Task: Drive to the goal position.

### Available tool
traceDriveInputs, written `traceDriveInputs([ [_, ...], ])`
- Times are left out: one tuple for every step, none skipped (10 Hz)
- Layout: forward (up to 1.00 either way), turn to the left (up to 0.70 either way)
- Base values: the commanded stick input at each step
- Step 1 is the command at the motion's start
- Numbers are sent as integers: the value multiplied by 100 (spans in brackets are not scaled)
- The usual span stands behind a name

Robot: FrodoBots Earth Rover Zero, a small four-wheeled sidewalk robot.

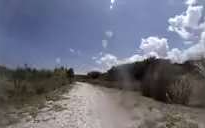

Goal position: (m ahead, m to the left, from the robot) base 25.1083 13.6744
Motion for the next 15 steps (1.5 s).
traceDriveInputs([
  [85, -1],
  [85, -1],
  [85, -1],
  [85, -1],
  [85, 9],
  [85, 29],
  [85, 33],
  [85, 33],
  [85, 11],
  [85, -1],
  [85, -1],
  [85, -1],
  [85, -1],
  [85, -1],
  [85, -1],
])
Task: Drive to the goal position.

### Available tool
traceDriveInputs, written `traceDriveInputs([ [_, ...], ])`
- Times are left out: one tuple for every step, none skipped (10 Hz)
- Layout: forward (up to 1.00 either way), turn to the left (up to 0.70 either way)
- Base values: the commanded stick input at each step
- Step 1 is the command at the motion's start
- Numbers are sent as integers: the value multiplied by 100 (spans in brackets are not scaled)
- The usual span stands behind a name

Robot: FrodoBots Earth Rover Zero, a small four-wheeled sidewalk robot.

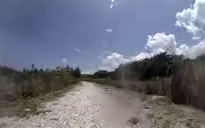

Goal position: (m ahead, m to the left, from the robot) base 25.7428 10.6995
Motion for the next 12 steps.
traceDriveInputs([
  [85, -1],
  [85, -1],
  [85, -1],
  [85, -1],
  [85, -1],
  [85, -1],
  [85, -1],
  [85, -1],
  [85, -1],
  [85, -1],
  [85, -1],
  [85, -1],
])
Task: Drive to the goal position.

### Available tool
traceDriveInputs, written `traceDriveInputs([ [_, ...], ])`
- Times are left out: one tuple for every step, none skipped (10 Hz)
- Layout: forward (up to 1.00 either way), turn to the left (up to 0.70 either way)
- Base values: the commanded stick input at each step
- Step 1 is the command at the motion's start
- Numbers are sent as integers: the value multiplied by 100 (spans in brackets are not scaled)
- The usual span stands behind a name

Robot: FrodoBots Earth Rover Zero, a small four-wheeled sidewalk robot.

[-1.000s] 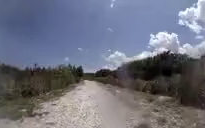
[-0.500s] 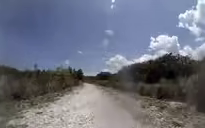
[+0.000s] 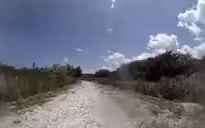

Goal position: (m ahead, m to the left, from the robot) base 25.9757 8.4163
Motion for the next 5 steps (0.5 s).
traceDriveInputs([
  [85, 33],
  [85, 33],
  [85, 33],
  [85, 33],
  [85, 9],
])
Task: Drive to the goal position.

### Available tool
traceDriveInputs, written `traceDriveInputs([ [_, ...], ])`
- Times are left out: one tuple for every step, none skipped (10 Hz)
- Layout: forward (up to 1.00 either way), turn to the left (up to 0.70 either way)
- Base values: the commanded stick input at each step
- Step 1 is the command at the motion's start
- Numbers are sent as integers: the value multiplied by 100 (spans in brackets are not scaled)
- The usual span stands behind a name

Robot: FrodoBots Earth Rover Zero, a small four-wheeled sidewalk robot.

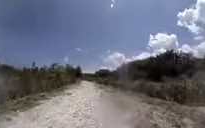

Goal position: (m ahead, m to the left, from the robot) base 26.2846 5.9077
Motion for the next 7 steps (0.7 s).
traceDriveInputs([
  [85, -1],
  [85, -1],
  [85, -1],
  [85, -1],
  [85, -1],
  [85, -1],
  [85, -1],
])
